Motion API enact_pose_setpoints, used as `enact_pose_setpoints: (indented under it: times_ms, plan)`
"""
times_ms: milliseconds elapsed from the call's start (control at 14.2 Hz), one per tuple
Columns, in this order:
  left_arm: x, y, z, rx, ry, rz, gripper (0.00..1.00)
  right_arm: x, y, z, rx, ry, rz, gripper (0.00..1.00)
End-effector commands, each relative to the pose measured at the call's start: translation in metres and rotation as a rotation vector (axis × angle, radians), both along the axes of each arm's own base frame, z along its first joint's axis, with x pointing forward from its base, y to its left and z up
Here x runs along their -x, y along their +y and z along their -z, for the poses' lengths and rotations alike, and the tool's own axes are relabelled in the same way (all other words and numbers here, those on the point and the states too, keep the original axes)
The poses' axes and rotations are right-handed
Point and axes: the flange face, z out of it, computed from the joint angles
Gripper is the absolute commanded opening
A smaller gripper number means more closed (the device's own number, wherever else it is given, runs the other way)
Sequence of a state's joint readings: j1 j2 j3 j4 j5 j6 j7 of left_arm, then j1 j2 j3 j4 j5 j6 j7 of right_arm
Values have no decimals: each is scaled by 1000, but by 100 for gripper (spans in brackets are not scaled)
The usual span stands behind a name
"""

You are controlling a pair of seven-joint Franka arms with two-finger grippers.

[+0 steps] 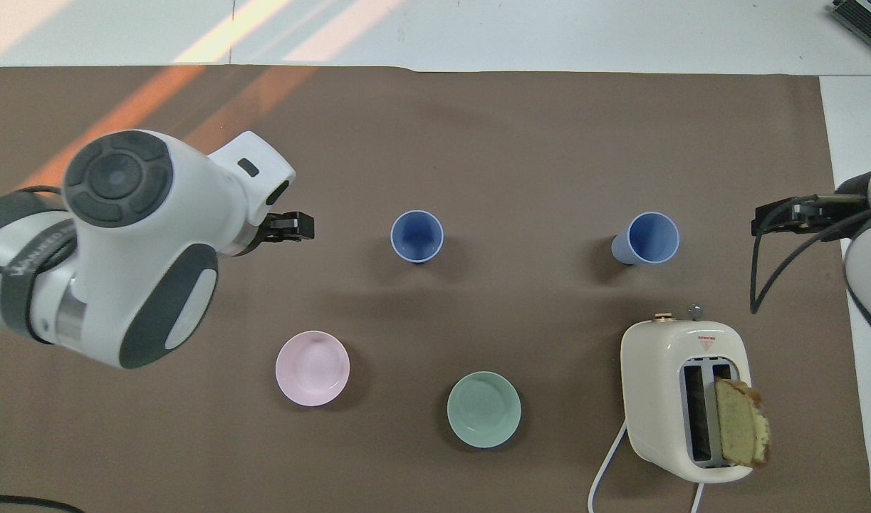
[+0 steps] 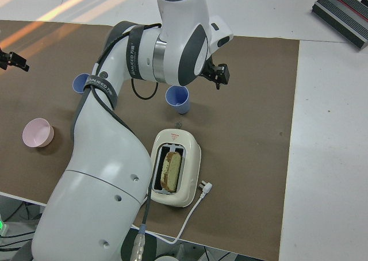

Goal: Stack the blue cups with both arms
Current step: 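Retract the left gripper while the right gripper reaches the other cup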

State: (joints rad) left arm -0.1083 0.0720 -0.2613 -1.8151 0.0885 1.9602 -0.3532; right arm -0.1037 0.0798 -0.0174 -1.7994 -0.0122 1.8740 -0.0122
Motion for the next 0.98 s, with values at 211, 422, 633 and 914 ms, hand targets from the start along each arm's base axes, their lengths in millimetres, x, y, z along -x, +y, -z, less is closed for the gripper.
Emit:
enact_pose_setpoints:
  times_ms: [211,422,633,914]
  plan:
    - [-21,125,-38,32,-17,139,100,-24,28,50,-13,-51,-64,100]
    - [-27,179,-72,27,-30,137,100,-35,53,80,-72,-48,-67,100]
    - [-28,215,-95,54,-41,119,100,-37,64,97,-74,-43,-75,100]
    - [-24,233,-96,90,-40,98,100,-42,63,122,-75,-30,-73,100]
